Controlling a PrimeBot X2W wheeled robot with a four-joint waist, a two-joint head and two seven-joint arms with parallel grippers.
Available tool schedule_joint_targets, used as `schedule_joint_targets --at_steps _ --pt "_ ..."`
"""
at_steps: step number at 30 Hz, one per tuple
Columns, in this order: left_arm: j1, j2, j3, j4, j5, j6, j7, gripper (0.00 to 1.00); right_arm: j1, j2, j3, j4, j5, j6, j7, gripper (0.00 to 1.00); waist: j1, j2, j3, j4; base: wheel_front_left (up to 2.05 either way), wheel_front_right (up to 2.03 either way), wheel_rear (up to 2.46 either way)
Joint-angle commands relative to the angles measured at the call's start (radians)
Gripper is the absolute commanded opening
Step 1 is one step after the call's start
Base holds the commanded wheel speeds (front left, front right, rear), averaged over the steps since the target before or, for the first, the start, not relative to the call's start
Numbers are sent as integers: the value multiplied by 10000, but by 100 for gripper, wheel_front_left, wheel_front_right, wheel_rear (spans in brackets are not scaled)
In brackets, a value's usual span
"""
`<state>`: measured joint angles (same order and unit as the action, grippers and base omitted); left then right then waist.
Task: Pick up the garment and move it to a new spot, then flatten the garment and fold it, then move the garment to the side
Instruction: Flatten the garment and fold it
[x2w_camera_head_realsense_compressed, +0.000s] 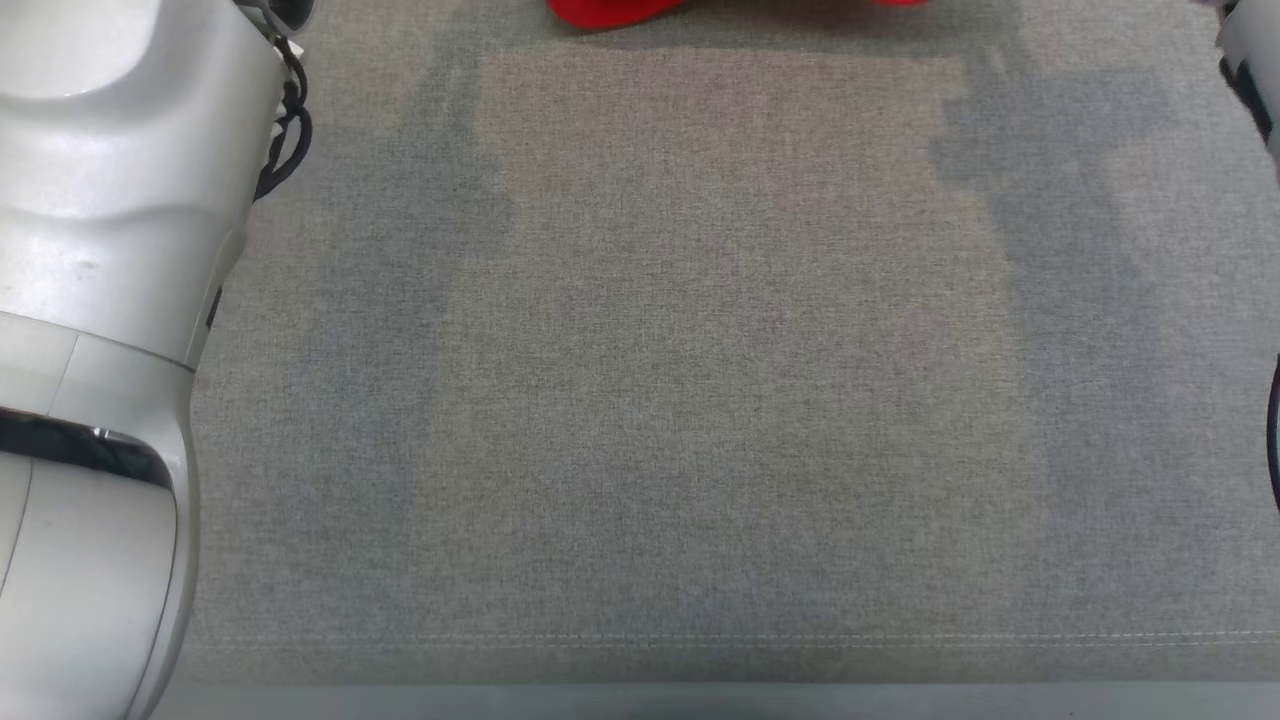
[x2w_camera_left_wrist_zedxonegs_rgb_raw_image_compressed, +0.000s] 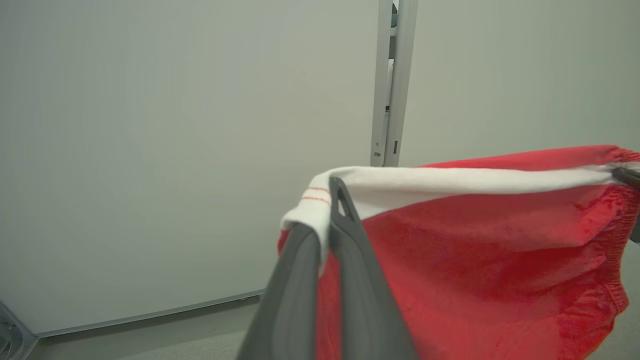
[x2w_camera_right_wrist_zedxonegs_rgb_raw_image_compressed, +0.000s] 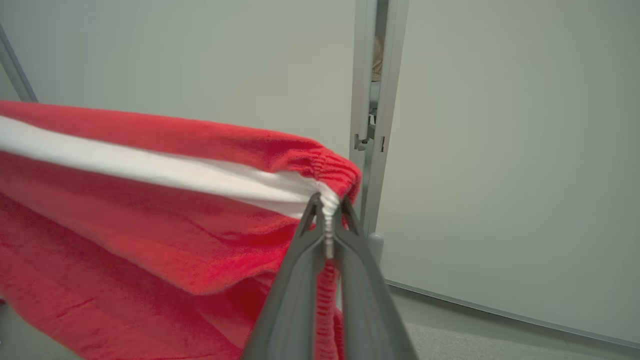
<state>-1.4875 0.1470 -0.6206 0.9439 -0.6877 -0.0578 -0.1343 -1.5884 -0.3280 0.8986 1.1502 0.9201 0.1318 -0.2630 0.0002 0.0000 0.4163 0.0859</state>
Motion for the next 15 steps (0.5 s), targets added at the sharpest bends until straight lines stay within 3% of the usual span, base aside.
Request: schedule_joint_targets --at_steps 1,8,15 --pt "-87 -44 -14 64 -81 -114 -87 0 336 22 46 -73 4 -20 -47 0 -2 0 176 165 0 0 0" --pt "921 -81 -213 -81 -623 -635 48 0 1590 -255 830 -1467 618 -19 394 0 -2 0 -280 -35 0 0 0" --pt "3705 815 -704 -2079 -1433 -721 382 0 3338 -1609 1921 -3761 1590 -19 687 0 -2 0 -1240 -178 0 0 0"
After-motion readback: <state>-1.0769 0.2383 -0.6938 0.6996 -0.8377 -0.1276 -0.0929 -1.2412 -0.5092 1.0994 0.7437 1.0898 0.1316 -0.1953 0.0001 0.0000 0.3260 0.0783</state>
